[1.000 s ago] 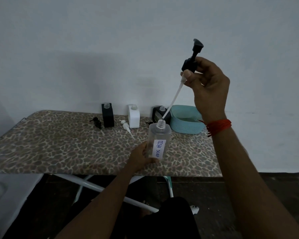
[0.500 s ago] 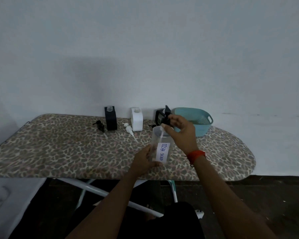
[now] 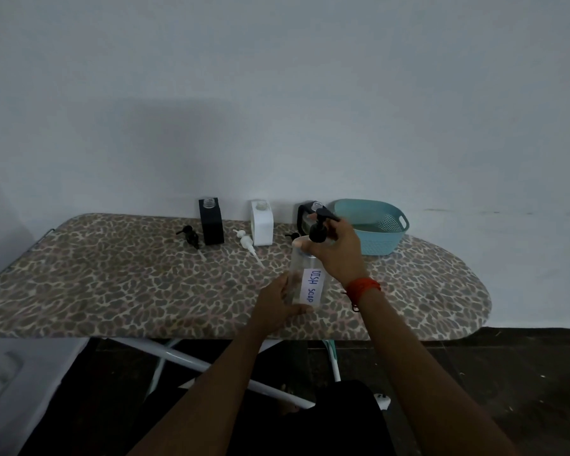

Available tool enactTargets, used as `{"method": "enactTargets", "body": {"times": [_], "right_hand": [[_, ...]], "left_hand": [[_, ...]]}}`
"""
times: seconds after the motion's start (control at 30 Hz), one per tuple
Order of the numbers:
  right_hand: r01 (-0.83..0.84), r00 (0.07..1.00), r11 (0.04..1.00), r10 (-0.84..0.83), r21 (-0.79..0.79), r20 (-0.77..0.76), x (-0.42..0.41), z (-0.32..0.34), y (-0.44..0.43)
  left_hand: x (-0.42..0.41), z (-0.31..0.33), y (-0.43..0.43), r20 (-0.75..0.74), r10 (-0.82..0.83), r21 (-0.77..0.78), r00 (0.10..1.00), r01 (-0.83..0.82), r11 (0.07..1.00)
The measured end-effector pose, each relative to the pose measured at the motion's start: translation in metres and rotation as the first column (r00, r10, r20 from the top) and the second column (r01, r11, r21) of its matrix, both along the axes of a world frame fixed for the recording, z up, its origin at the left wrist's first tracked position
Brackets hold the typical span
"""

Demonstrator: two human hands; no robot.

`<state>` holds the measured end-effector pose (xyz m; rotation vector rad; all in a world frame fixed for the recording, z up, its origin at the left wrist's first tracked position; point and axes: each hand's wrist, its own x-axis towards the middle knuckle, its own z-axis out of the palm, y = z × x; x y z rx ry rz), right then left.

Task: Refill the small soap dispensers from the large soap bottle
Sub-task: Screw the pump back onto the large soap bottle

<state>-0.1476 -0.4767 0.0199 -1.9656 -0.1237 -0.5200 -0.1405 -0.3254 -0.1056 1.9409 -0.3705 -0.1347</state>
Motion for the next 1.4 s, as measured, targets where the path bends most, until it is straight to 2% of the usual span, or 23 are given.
{"method": "enactTargets", "body": {"times": [0.23,0.4,0.5,0.63,0.73,0.87,0.97,1.03,1.1,1.27,1.33,1.4], "right_hand": [[-0.159,0.987,0.977,0.157,0.141,0.022,-0.014,-0.008,-0.018],[-0.015,0.999,0.985,0.01,0.173,0.032,-0.008,-0.011,-0.006],[0.053,0.996,0.996,-0.058,0.079,0.071,-0.003,-0.01,0.005],[-0.122,0.992,0.98,0.12,0.155,0.026,-0.007,-0.005,0.004],[-0.184,0.982,0.975,0.188,0.125,-0.023,-0.009,-0.003,-0.01],[-0.115,0.992,0.992,0.119,0.06,-0.053,-0.007,0.003,-0.017],[0.074,0.997,0.996,-0.075,0.052,0.022,-0.007,0.0,-0.003],[0.118,0.99,0.989,-0.125,0.087,0.072,-0.008,-0.006,0.01],[0.053,0.996,0.992,-0.061,0.111,0.066,-0.006,-0.008,0.014],[-0.205,0.975,0.967,0.216,0.152,-0.058,-0.008,-0.007,-0.021],[-0.213,0.973,0.972,0.221,0.1,-0.068,-0.01,-0.005,-0.03],[-0.138,0.988,0.988,0.142,0.066,-0.061,-0.008,-0.001,-0.026]], "left_hand": [[0.002,-0.001,0.0,0.058,0.004,0.042,0.998,-0.006,0.999],[0.001,-0.003,-0.001,0.051,0.019,0.043,0.999,-0.021,0.999],[0.001,-0.004,-0.001,0.027,0.028,0.029,0.999,-0.029,0.999],[0.001,-0.004,0.0,0.049,0.03,0.016,0.998,-0.03,0.999],[0.002,-0.004,-0.001,0.058,0.027,0.033,0.998,-0.029,0.999],[0.001,-0.004,-0.003,0.025,0.027,0.034,0.999,-0.028,0.999],[-0.001,-0.005,-0.004,0.006,0.044,0.024,0.999,-0.044,0.999],[-0.001,-0.005,-0.003,0.005,0.048,0.022,0.999,-0.048,0.999],[-0.001,-0.004,-0.002,0.013,0.044,0.013,0.999,-0.044,0.999],[0.0,-0.004,-0.002,0.039,0.043,0.034,0.998,-0.044,0.998],[0.0,-0.005,-0.003,0.045,0.036,0.025,0.998,-0.038,0.999],[0.0,-0.005,-0.003,0.038,0.036,0.009,0.999,-0.037,0.999]]}}
